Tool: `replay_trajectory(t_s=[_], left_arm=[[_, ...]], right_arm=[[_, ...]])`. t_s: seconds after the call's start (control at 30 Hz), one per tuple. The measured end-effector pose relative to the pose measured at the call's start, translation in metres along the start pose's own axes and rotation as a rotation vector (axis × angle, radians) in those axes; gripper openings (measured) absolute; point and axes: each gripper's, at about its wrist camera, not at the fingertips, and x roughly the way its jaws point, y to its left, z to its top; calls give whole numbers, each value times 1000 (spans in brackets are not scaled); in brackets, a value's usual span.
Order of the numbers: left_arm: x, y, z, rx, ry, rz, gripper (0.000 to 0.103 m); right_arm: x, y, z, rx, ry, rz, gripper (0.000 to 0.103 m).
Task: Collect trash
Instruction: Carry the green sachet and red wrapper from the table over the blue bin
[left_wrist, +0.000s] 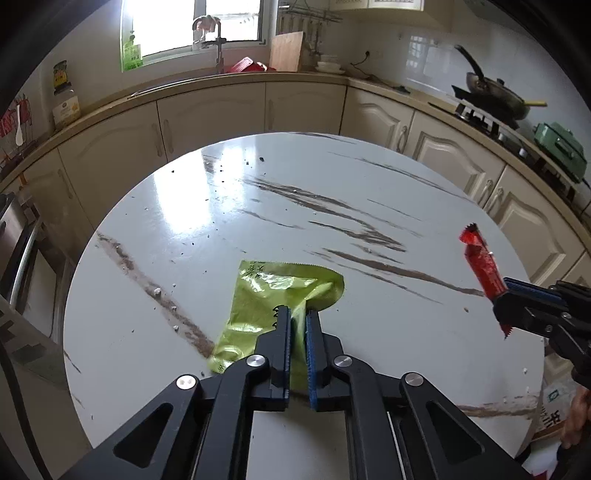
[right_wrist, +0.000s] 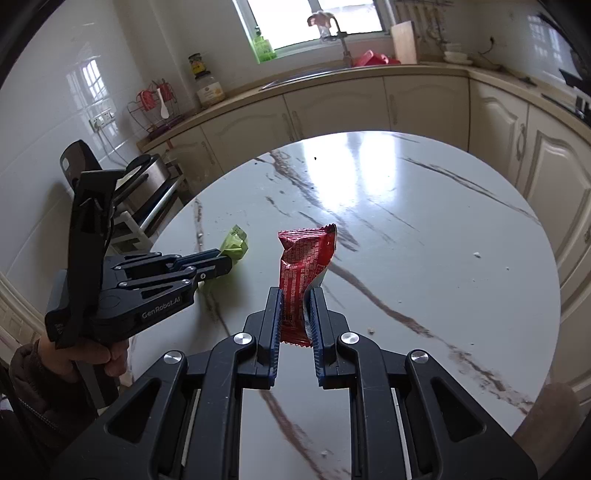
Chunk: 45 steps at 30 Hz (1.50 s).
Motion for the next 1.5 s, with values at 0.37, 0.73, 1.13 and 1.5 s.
replay_trajectory(t_s=[0.37, 0.73, 1.13, 1.5], left_arm=[[-65, 26, -42, -22, -62, -38, 2], [-119, 54, -82, -44, -100, -26, 3], [-187, 119, -164, -147, -118, 89, 3], [-239, 168, -237, -267, -102, 206, 3]], right_arm=[[0, 58, 1, -58, 5, 37, 14], [8, 96, 0, -92, 23, 43, 14], [44, 177, 3, -190, 71, 145, 14], [101, 278, -17, -311, 170, 261, 14]])
